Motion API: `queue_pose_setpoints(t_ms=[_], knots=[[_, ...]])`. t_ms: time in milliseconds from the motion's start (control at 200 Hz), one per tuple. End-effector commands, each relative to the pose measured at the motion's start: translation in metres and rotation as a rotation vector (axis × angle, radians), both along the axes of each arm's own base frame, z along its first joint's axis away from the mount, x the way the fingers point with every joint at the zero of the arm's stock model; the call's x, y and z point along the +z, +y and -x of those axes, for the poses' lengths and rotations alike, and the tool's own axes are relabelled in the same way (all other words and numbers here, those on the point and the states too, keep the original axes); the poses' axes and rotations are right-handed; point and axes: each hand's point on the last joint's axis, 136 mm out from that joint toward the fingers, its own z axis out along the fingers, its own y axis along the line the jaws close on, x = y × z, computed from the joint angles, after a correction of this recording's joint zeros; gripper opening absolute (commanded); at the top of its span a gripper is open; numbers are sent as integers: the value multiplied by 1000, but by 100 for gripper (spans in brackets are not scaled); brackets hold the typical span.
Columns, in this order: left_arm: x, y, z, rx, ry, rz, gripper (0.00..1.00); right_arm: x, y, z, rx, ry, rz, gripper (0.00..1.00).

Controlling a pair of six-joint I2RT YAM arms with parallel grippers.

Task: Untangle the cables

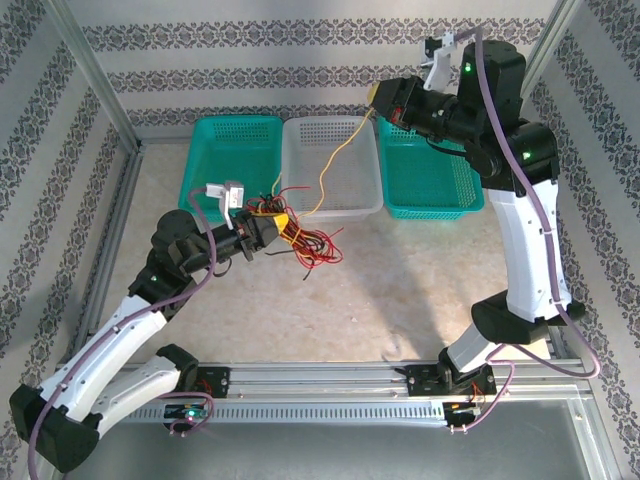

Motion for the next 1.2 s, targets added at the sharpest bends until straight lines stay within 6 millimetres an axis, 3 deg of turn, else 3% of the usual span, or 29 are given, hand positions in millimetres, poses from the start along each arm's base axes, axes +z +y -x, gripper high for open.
queue_pose_setpoints(t_ms=[0,150,245,460,600,715,814,874,1054,1194], knots=[[-10,-11,25,-166,110,2,0,22,-29,-24,-133,-125,-6,0],[35,-7,39,-199,27,112,0,-25,-41,-59,-178,-32,55,0],[78,-2,41,-197,-54,260,0,-71,-45,-81,-180,64,74,0],[188,23,40,-159,-260,580,0,-167,-27,-101,-153,224,-50,0],[233,55,27,70,-374,647,0,-206,11,-94,-110,279,-132,0],[244,85,2,367,-457,605,0,-233,49,-65,-46,338,-173,0],[242,109,-21,583,-522,601,0,-252,84,-18,47,401,-173,0],[235,116,-38,682,-534,590,0,-255,94,15,85,409,-150,0],[208,119,-84,880,-537,434,0,-244,91,93,131,376,-135,0],[176,116,-113,940,-506,286,0,-210,74,130,140,278,-127,0]])
